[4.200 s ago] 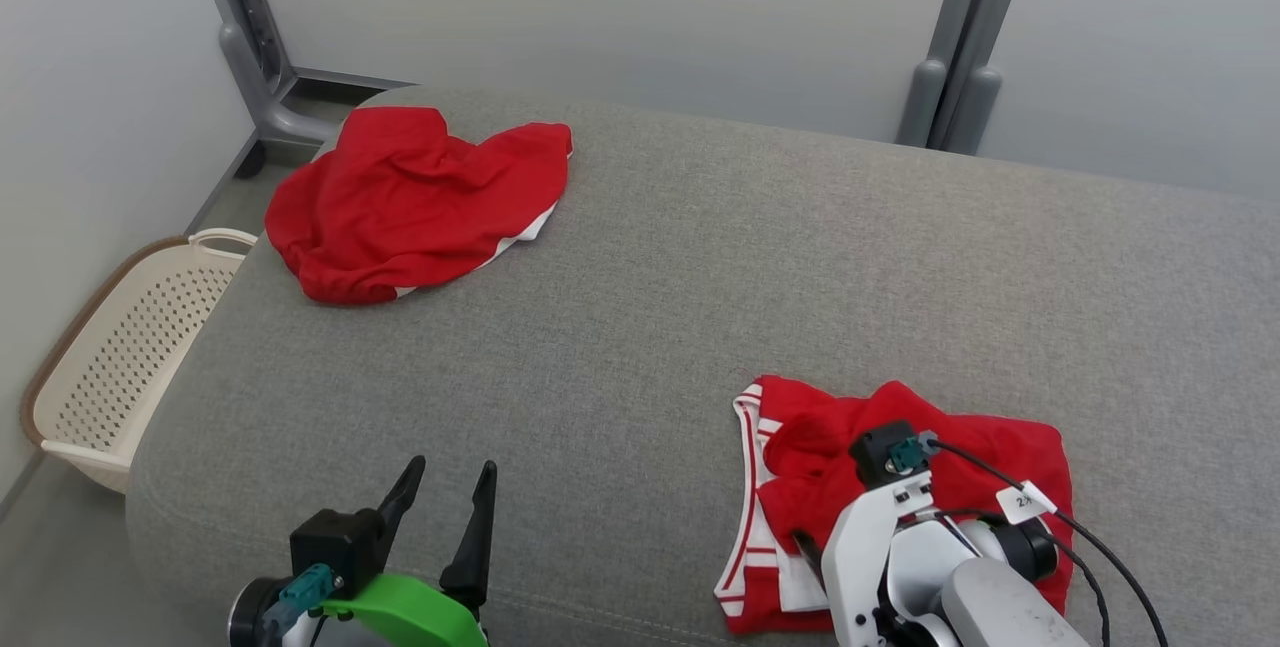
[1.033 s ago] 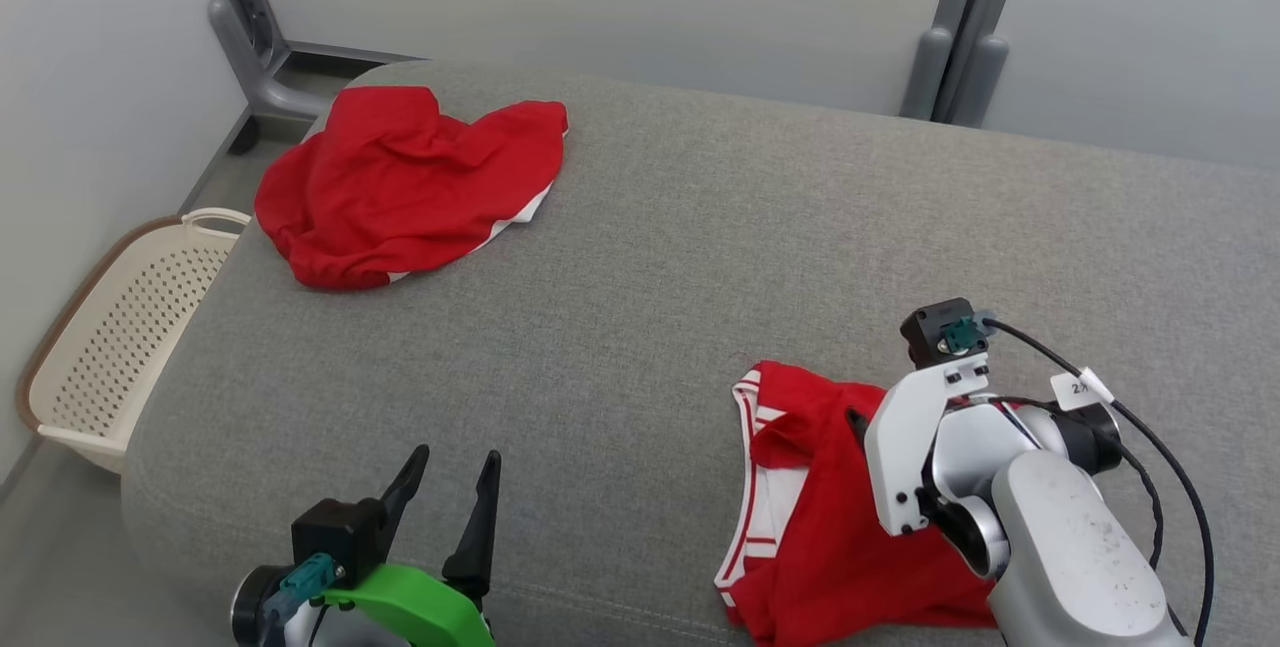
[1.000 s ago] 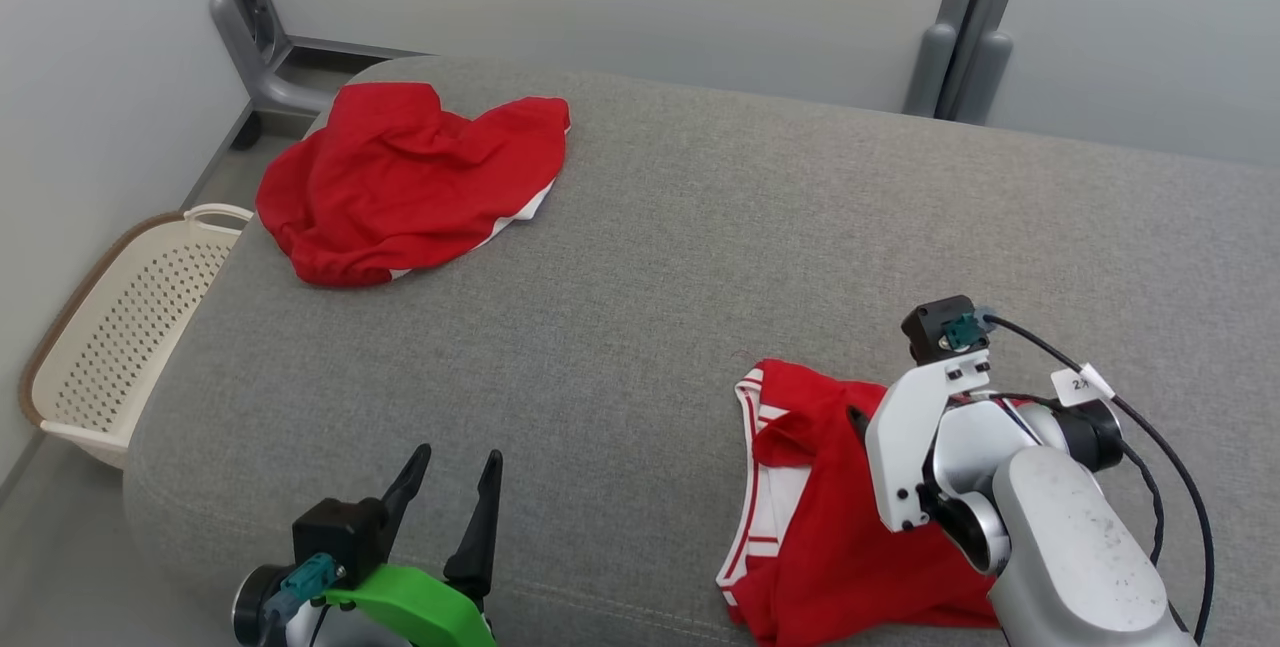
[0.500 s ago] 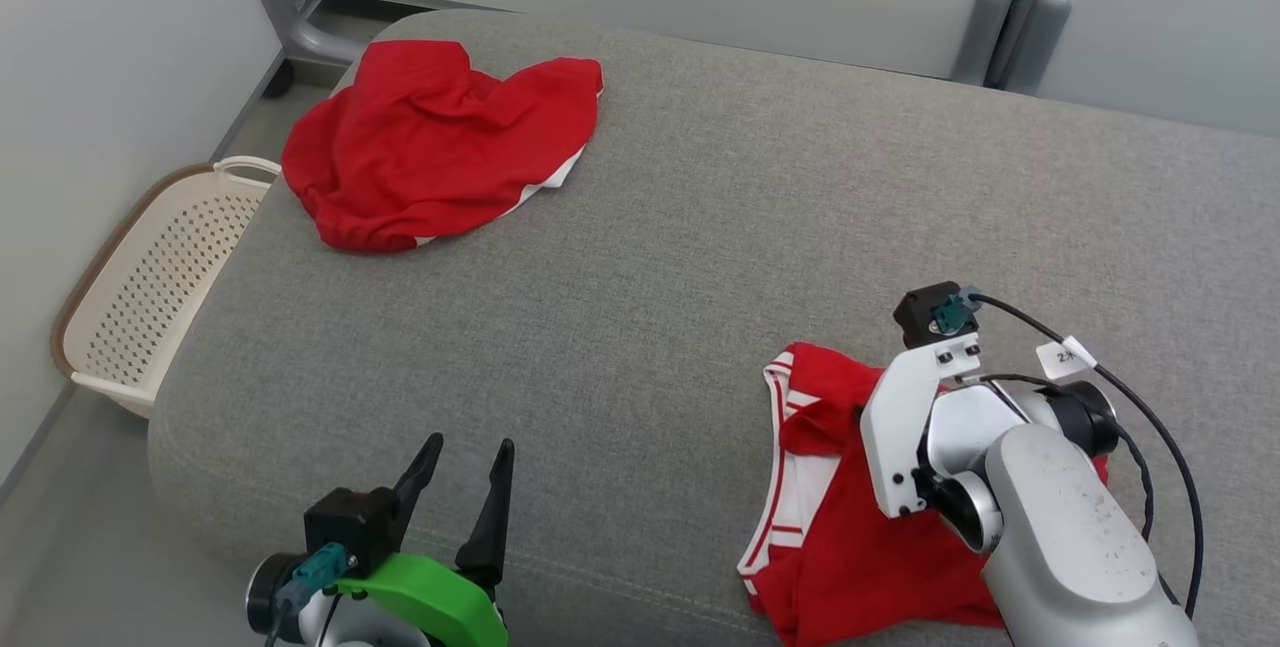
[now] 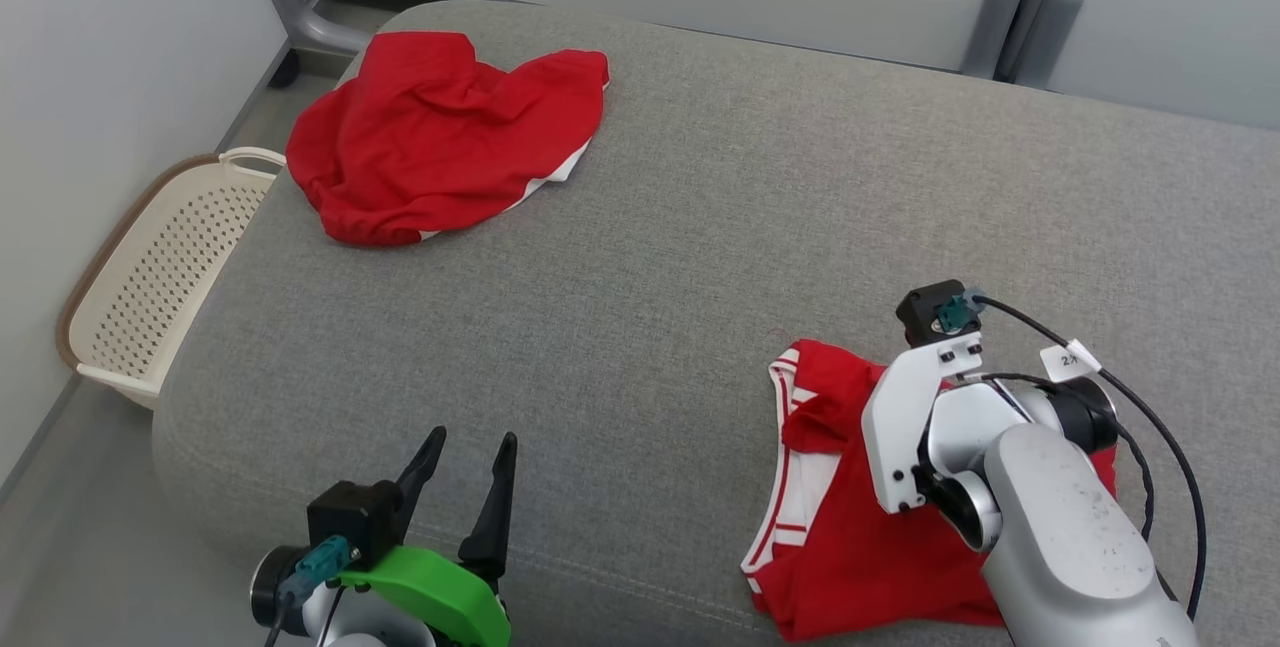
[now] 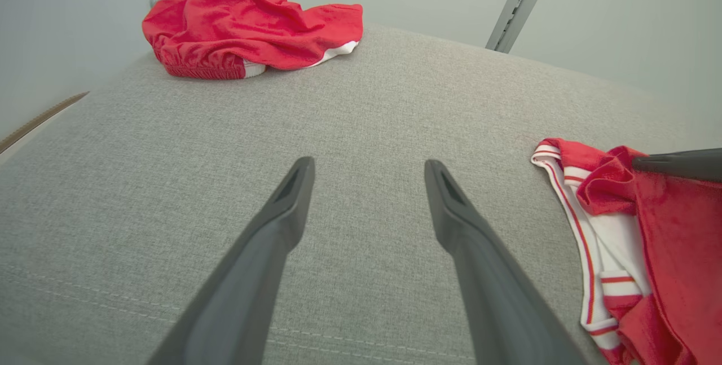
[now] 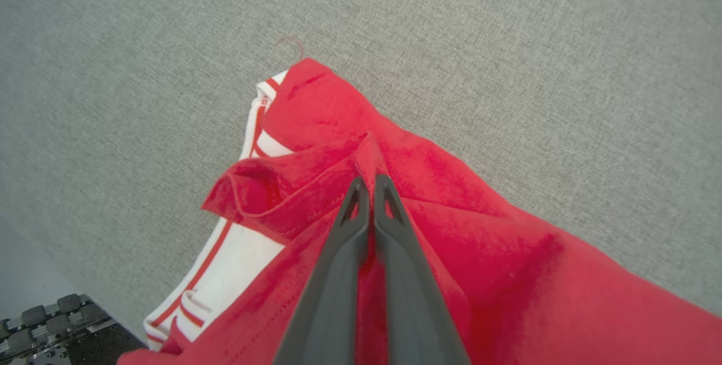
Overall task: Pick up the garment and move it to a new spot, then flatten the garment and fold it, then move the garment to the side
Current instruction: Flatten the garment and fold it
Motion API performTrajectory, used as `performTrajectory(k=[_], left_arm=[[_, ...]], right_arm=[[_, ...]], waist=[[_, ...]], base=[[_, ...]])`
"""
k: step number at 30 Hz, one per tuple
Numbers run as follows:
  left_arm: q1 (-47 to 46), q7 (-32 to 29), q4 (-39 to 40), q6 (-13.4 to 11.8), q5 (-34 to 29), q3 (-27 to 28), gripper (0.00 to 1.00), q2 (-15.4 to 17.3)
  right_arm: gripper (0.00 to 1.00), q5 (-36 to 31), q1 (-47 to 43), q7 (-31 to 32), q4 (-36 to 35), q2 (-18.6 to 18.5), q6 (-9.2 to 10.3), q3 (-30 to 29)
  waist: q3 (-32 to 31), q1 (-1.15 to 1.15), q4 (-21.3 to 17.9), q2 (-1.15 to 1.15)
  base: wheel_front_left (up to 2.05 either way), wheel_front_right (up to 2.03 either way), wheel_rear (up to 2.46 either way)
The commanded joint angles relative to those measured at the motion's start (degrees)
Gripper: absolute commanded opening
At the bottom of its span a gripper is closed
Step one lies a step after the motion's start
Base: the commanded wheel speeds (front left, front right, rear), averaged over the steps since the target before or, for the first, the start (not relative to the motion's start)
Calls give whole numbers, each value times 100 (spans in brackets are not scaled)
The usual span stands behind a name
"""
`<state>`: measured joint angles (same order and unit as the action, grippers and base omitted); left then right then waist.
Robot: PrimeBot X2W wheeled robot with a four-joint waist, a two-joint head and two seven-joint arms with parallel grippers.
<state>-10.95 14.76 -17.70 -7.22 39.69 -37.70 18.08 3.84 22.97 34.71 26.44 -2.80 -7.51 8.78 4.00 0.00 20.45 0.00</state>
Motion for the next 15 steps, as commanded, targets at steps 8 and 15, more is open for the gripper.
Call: performTrajectory(k=[8,15], left_arm=[[-97,33,-65,48,-47,-10,100,-36],[-104,36,-107,84,-60,-61,100,-62]], right_arm=[[0,107,338,-388,151,-20,4,12],[0,165,669,-680,614,-21,5,27]], waist=[[-42,0,36,0],[-60,0,179,0]], base=[[0,0,0],[0,0,0]])
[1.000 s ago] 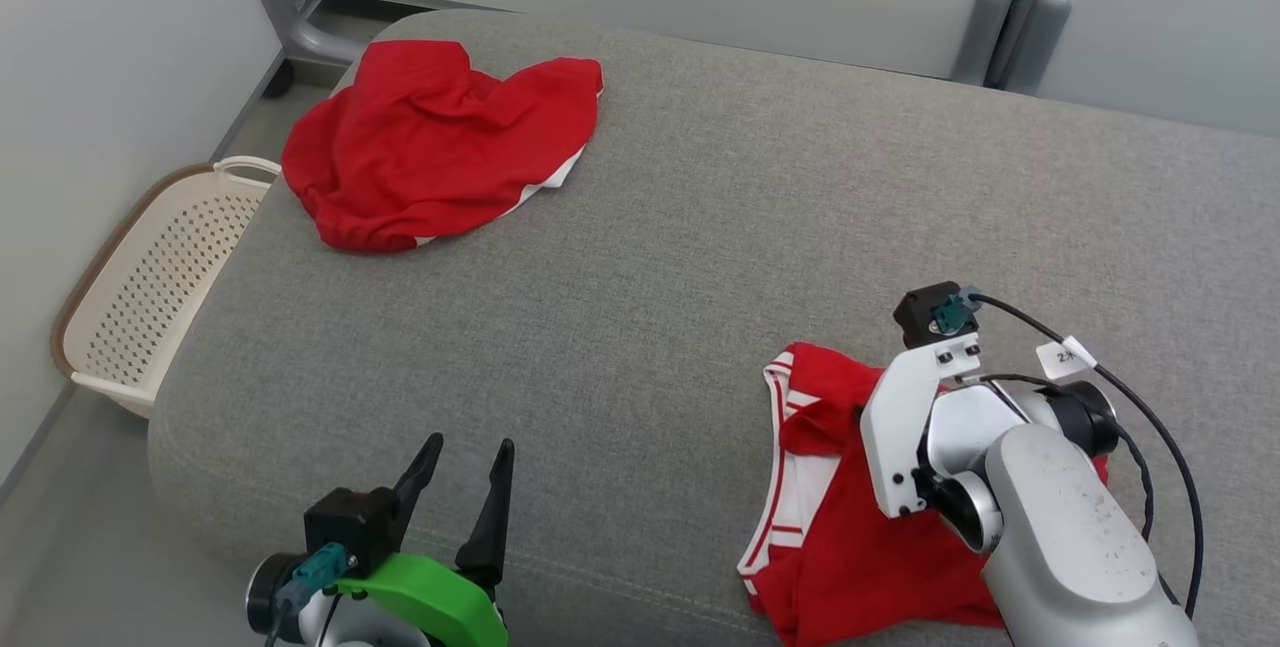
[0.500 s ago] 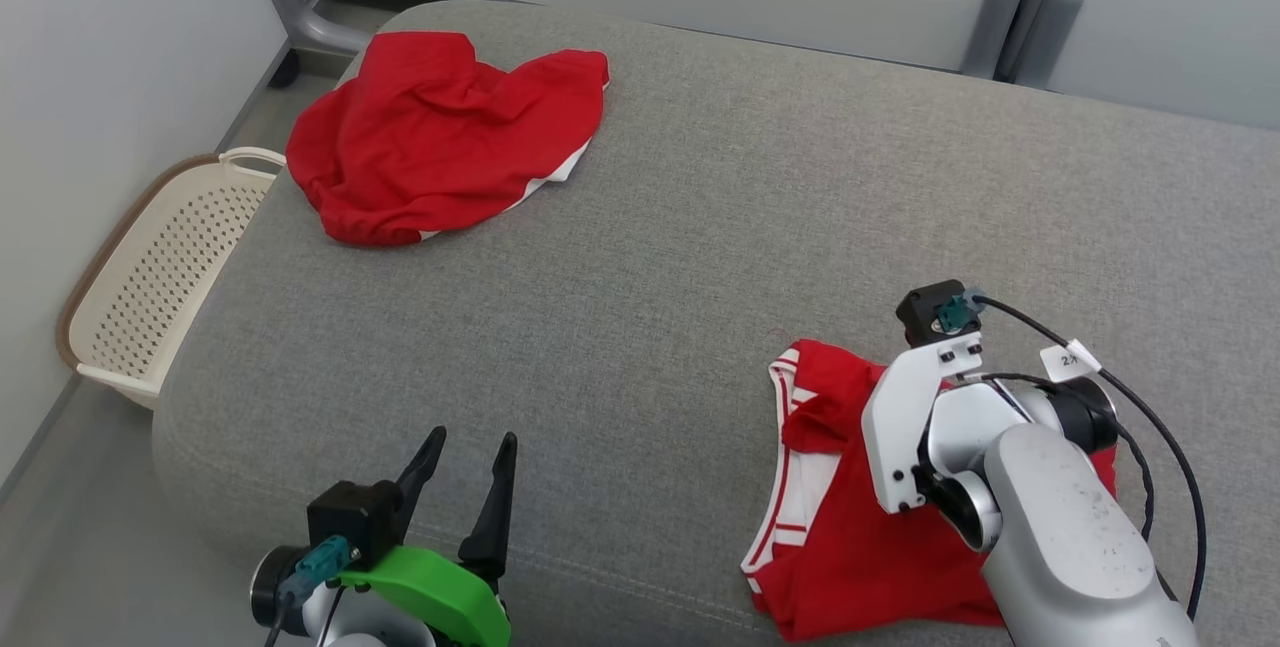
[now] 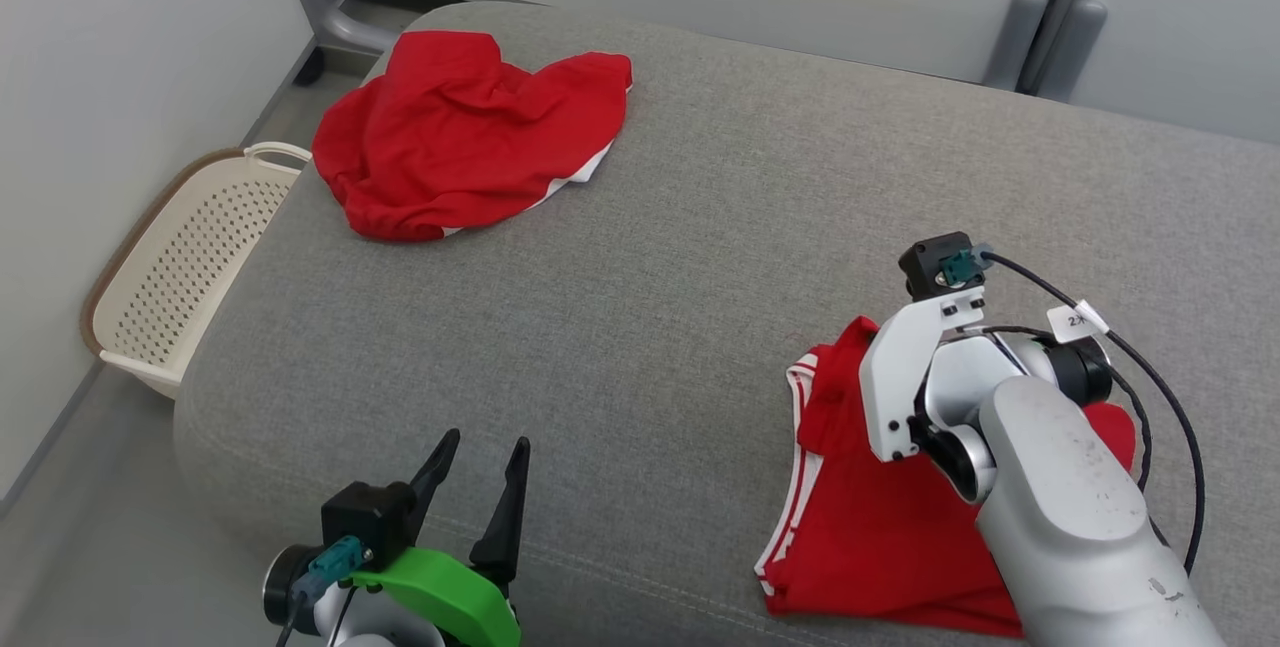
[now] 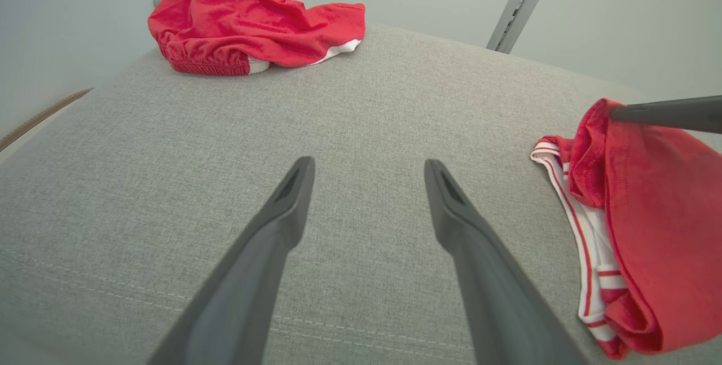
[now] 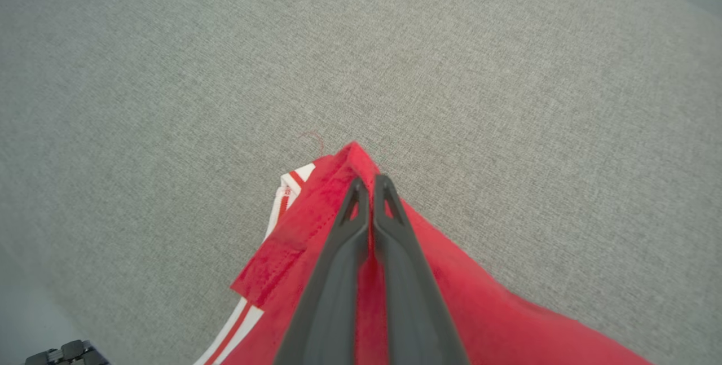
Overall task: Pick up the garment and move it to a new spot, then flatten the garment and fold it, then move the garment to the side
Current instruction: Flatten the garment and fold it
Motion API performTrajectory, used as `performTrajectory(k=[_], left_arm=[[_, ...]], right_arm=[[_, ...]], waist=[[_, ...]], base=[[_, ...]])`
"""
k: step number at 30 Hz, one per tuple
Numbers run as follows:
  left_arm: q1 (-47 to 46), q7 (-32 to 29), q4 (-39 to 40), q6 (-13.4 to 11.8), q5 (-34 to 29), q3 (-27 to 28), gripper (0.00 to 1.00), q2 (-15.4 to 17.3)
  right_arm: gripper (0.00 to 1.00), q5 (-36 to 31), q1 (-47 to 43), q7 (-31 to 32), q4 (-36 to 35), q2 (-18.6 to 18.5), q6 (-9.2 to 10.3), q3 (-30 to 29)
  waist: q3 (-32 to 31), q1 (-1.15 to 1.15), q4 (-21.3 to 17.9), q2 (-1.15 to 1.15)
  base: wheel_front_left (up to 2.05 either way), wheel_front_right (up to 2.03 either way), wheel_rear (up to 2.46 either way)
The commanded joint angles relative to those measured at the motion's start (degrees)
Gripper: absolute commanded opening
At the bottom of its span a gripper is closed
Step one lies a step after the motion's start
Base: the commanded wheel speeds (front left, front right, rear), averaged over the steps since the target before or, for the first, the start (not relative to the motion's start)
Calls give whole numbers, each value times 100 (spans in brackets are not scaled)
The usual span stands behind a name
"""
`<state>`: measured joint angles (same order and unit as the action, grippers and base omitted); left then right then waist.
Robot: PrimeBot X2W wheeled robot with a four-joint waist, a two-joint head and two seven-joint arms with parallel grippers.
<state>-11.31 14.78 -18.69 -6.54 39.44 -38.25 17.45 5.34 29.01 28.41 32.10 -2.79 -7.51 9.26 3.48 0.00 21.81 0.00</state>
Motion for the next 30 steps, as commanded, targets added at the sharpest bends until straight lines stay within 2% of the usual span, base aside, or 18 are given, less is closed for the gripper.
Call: performTrajectory(k=[1,12,13,14,22,30], left_arm=[[-68,33,-15,19,-37,-10,100,-1],[-58,10,-45,48,-41,-109,100,-28],[-57,11,-45,48,-39,-112,100,-25],[-56,11,-42,47,-40,-116,100,-24],[-26,16,-63,7,-22,-125,100,7],[89,30,47,-67,-41,-32,100,87]], right_arm=[[0,-1,110,-93,120,-22,4,-34],[0,-112,453,-503,1028,-21,4,-131],[40,-120,472,-547,1093,-19,4,-130],[100,-104,490,-573,1162,-20,4,-131],[100,-5,733,-1078,1513,-20,4,37],[100,300,711,-971,1310,-23,4,458]], waist=[[-9,0,67,0],[-7,0,364,0],[-2,0,379,0],[5,0,390,0],[-79,0,355,0],[-290,0,87,0]], base=[[0,0,0],[0,0,0],[0,0,0],[0,0,0],[0,0,0],[0,0,0]])
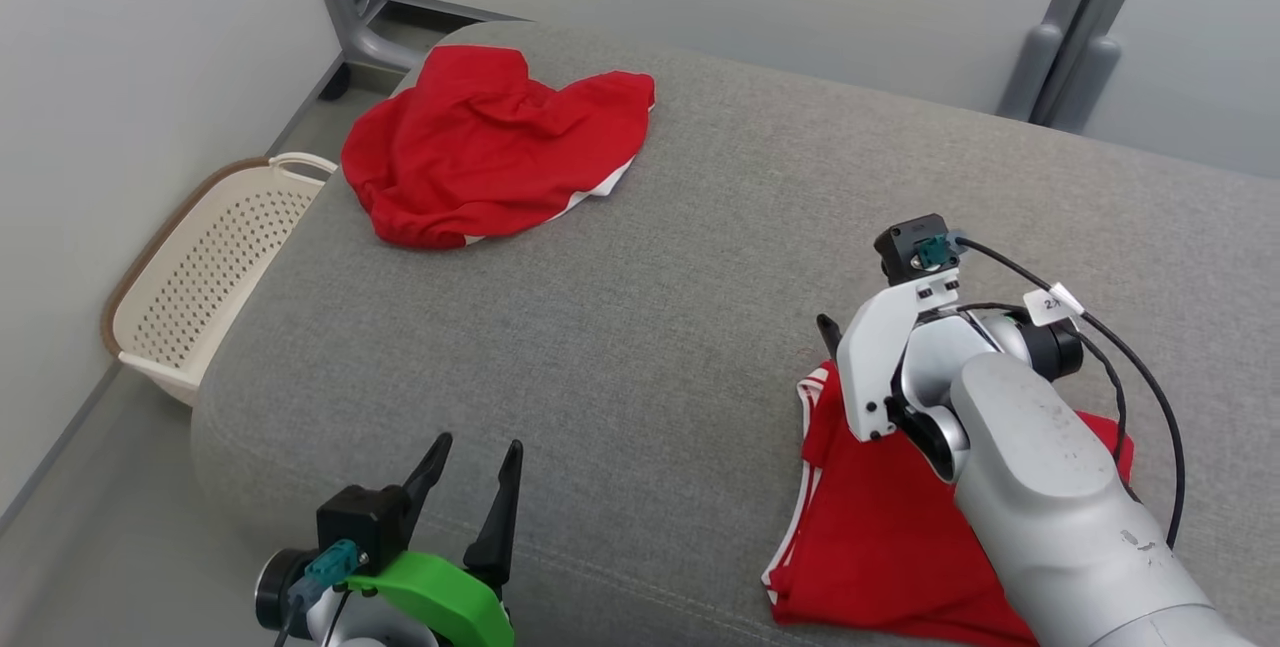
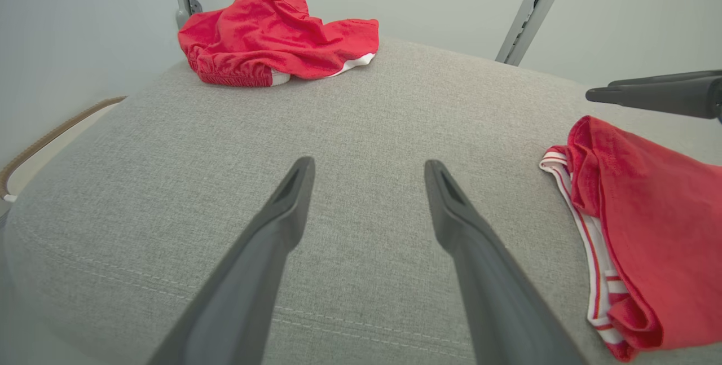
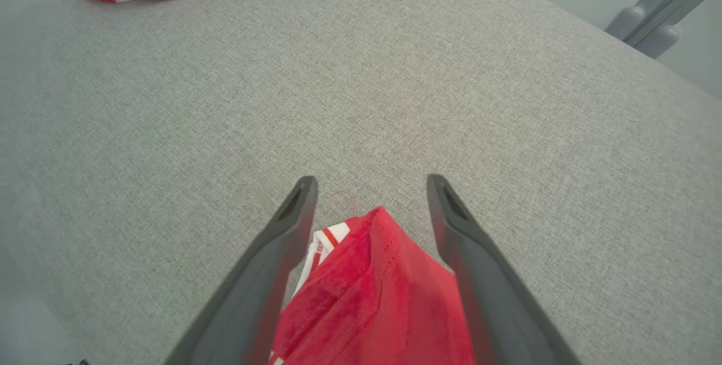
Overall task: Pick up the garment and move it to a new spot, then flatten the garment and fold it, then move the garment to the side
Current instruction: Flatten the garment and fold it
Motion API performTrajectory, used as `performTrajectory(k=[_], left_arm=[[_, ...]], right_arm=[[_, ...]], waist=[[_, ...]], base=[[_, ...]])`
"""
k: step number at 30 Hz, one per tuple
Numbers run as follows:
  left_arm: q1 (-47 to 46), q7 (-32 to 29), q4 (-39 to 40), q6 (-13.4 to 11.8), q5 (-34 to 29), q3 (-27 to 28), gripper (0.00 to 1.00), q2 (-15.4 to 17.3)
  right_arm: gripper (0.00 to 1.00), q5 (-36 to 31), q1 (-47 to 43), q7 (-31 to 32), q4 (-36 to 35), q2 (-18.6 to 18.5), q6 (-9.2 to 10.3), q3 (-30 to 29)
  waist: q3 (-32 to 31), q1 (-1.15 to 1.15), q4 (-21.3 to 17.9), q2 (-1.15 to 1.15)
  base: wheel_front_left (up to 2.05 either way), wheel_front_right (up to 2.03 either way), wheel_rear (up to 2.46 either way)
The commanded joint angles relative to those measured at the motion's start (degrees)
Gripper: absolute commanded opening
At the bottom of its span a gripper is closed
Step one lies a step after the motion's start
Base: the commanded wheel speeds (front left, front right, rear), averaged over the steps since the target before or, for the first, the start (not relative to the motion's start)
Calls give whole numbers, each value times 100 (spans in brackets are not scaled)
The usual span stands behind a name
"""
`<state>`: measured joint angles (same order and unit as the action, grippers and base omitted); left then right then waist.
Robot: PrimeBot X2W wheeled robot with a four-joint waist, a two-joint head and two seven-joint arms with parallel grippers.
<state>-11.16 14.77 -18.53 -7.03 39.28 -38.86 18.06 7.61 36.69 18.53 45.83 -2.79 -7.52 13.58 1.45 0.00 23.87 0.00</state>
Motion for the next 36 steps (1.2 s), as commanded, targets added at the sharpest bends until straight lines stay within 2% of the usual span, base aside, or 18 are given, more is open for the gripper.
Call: performTrajectory(k=[1,8,15,25,31,36], left_arm=[[91,32,40,-43,-23,42,100,32],[162,37,73,-151,-24,103,100,115],[266,37,170,-270,4,206,100,182],[276,28,243,-303,49,255,100,224],[194,29,234,-284,52,238,100,226],[161,31,248,-268,31,230,100,261]], right_arm=[[100,87,-112,51,-119,-22,6,59],[100,52,-494,368,-590,-22,6,107],[100,-49,-1246,839,-1450,-22,5,-151],[100,-306,-2138,1593,-2710,-21,5,-650],[100,-469,-2429,1647,-2959,-23,6,-1199],[100,-583,-2512,1499,-2751,-20,6,-1495]], waist=[[-113,0,-162,0],[-272,0,-505,0],[-417,0,-910,0],[-455,0,-1297,0],[-424,0,-1375,0],[-384,0,-1374,0]], base=[[0,0,0],[0,0,0],[0,0,0],[0,0,0],[0,0,0],[0,0,0]])
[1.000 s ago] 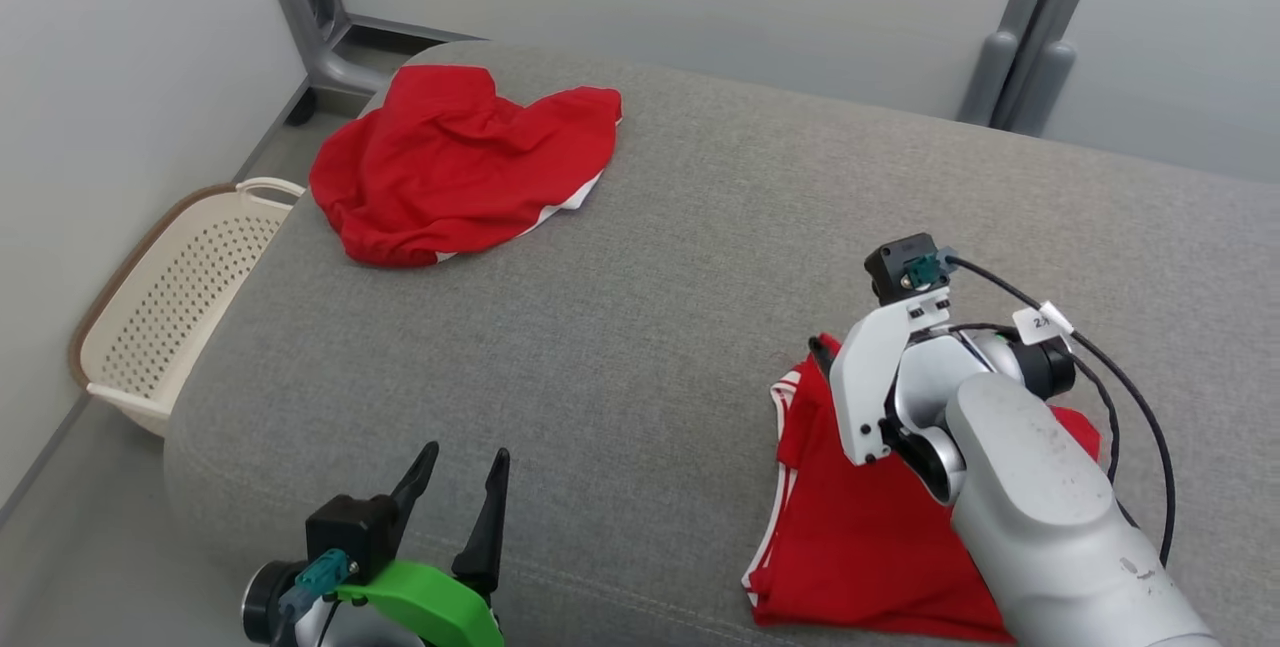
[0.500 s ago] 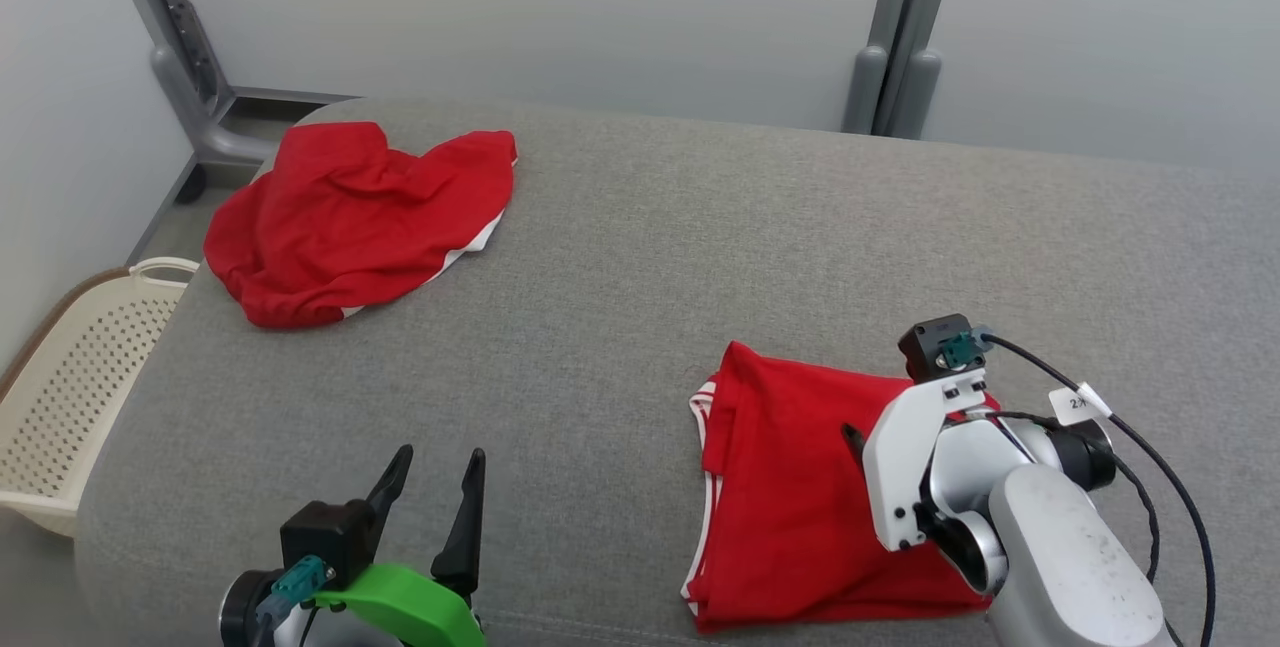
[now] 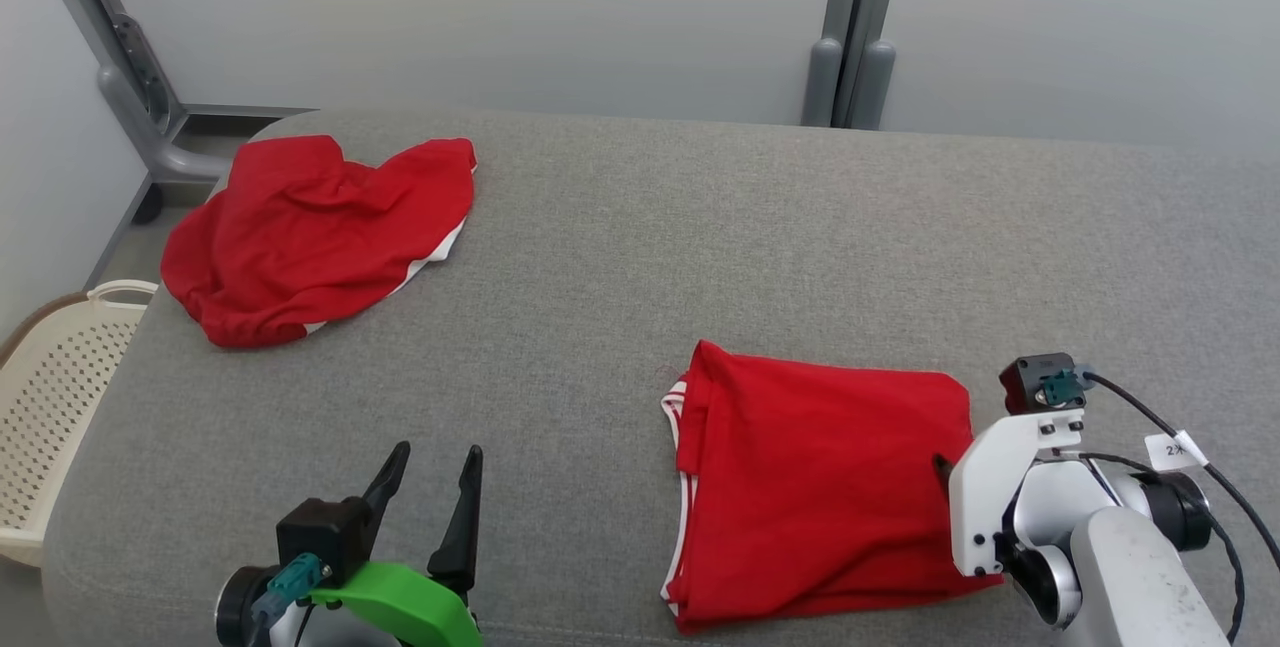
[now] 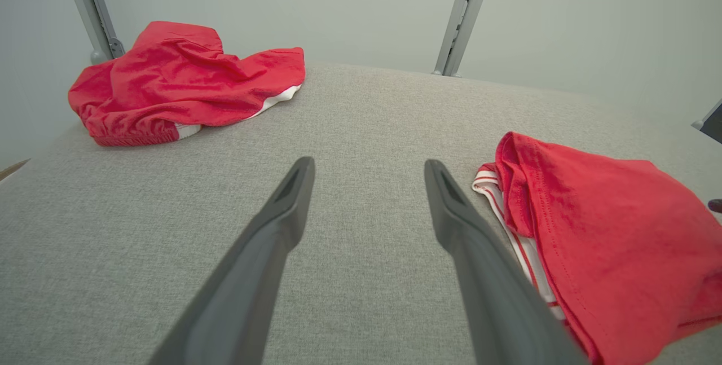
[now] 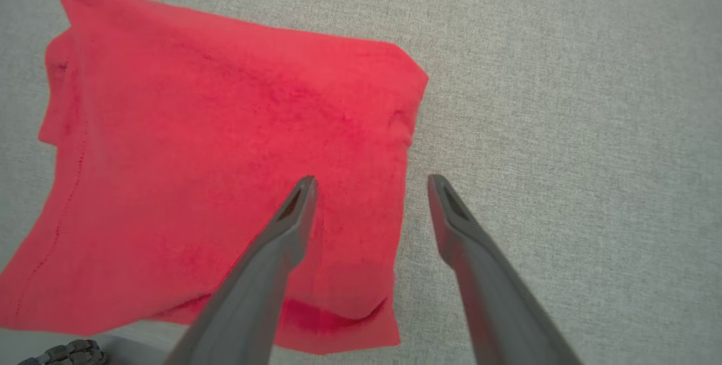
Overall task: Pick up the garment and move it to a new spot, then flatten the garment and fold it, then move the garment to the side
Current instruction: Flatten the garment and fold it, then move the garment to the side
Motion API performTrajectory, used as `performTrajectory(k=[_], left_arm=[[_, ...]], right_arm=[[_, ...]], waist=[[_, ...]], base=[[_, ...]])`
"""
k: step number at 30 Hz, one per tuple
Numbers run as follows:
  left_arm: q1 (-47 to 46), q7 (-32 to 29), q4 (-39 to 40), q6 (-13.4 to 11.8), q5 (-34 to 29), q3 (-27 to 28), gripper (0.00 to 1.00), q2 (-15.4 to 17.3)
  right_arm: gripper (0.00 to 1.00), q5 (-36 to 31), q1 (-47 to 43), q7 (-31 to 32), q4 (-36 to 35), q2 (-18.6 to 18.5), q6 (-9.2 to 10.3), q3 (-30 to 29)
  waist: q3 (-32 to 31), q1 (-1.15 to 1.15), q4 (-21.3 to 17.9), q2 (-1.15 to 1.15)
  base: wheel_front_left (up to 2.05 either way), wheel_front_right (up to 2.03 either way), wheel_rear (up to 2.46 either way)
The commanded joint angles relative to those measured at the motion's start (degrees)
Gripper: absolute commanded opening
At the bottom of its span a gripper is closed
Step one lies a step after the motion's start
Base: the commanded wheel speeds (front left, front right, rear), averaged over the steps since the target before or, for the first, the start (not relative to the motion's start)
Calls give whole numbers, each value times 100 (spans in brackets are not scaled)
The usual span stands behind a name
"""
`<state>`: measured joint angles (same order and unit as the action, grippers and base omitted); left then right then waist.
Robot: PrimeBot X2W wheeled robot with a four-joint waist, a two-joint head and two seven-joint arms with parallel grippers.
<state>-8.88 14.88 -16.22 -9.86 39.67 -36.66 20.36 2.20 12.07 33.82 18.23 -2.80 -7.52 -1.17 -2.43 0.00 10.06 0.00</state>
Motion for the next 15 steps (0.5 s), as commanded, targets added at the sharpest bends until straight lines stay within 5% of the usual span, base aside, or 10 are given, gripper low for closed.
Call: performTrajectory(k=[1,15], left_arm=[[-73,20,20,16,-13,7,100,38],[-93,-47,89,11,-10,-51,100,118]], right_arm=[[100,-46,-57,-59,43,-21,5,-73],[100,222,32,-423,782,-19,5,-588]], waist=[[10,0,16,0],[117,0,153,0]], base=[[0,0,0],[0,0,0]])
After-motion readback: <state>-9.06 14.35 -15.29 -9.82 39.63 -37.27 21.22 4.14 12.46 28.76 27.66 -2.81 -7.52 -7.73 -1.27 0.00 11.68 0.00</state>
